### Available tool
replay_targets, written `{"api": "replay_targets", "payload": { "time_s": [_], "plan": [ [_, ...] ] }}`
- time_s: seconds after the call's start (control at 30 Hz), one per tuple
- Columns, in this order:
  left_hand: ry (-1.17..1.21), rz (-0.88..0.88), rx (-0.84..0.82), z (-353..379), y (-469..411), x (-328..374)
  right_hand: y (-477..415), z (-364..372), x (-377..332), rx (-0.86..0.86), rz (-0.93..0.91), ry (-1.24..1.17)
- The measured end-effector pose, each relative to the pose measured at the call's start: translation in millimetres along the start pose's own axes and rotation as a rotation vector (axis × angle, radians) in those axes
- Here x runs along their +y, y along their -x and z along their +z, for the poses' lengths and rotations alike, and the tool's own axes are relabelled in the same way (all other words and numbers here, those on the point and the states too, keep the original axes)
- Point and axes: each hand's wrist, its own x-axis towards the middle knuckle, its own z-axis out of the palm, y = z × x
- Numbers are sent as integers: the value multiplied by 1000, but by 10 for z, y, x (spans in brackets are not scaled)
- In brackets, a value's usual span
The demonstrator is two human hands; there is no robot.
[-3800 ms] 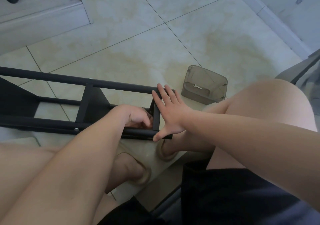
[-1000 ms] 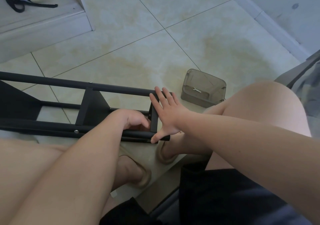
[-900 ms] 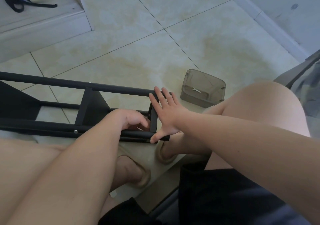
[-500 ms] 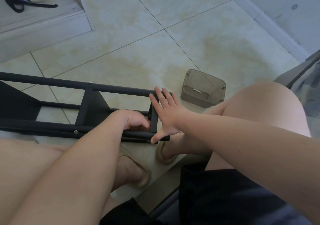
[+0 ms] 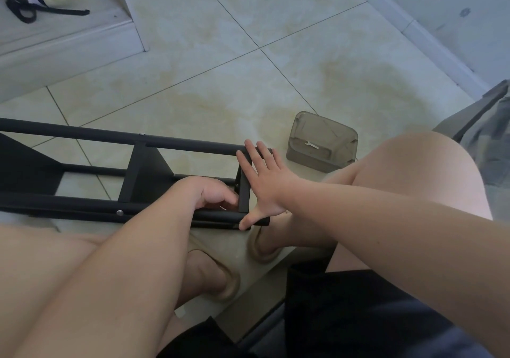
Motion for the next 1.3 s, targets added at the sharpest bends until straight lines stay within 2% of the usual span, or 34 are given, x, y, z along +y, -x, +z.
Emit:
{"api": "replay_targets", "payload": {
  "time_s": [0.33,0.5,0.83,1.03,1.3],
  "plan": [
    [116,23,-84,-17,-47,-44,5,-15,3,-19,-6,-9],
    [-2,-35,19,-24,-33,-26,8,-19,-3,-19,-5,3],
    [87,6,-63,-9,11,1,-7,-7,10,-9,-2,0],
    [13,-43,-22,17,8,19,-23,32,13,1,2,9],
    [79,29,-43,15,7,-1,-32,34,15,0,2,5]
  ]
}}
